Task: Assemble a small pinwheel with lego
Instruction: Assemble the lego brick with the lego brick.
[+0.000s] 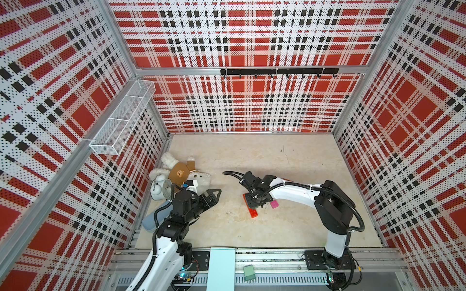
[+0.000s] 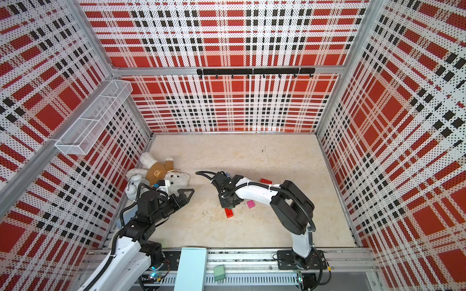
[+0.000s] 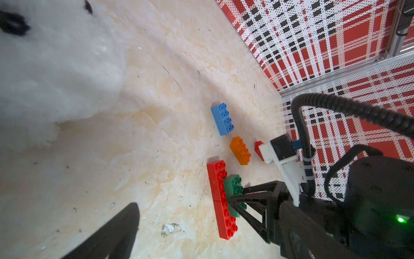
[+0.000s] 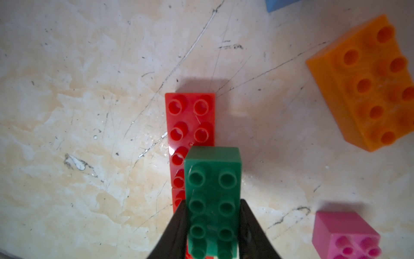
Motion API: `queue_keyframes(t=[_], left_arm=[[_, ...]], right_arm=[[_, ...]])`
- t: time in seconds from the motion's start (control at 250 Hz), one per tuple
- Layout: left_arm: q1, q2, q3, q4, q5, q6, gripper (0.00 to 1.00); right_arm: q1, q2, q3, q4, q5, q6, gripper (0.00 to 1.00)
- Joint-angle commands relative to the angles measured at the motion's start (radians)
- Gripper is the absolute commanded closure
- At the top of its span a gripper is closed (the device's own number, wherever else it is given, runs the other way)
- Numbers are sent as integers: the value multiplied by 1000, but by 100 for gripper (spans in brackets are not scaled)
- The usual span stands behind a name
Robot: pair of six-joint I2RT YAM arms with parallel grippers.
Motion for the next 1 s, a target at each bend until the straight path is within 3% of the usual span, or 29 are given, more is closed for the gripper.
queue_keyframes(t=[0.0,0.608,0.996], left_arm=[[1,-4,13,-3,-15,7,0],[-1,-8,16,-4,-19,6,1],[-8,28,14,37,-16,0,0]], right_arm=[[19,92,-70,6,0,34,83],[29,74,-61,-9,36,27,82],[29,55,-35,-60,92,97,81]])
